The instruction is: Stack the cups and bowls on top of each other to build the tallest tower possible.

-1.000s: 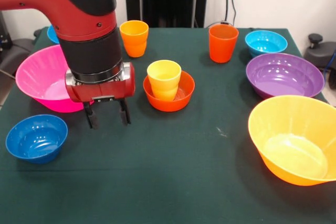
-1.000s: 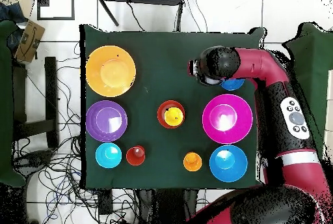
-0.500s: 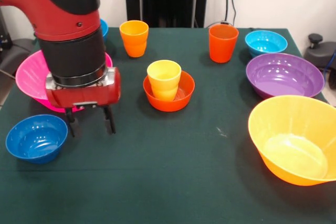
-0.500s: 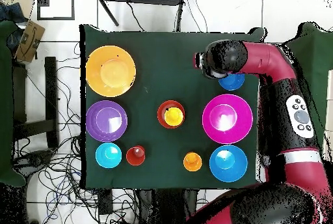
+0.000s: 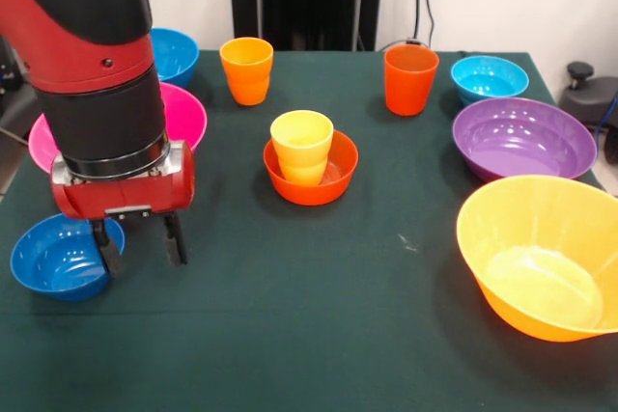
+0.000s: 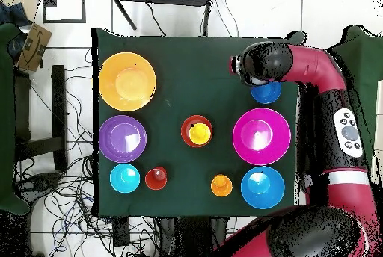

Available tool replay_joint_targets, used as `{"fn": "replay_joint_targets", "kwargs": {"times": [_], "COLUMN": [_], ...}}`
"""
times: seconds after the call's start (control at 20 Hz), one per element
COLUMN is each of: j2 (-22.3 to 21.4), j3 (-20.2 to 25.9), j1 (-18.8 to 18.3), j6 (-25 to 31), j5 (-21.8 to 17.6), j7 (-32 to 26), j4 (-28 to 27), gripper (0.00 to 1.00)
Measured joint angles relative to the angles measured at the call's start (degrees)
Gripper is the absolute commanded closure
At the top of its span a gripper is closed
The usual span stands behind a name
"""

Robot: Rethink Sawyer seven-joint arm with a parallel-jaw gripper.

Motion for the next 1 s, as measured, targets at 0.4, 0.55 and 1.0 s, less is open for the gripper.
{"fn": "replay_joint_targets", "kwargs": {"times": [0.4, 0.55, 1.0], "j2": [1.3, 1.3, 1.3], "j3": [0.0, 0.0, 0.0], "j1": [-1.2, -1.4, -2.6], "j6": [0.0, 0.0, 0.0], "j5": [-0.1, -0.1, -0.5], "j7": [-1.5, -1.5, -1.8], "j4": [0.0, -0.1, -0.1], "gripper": [0.00, 0.00, 0.00]}}
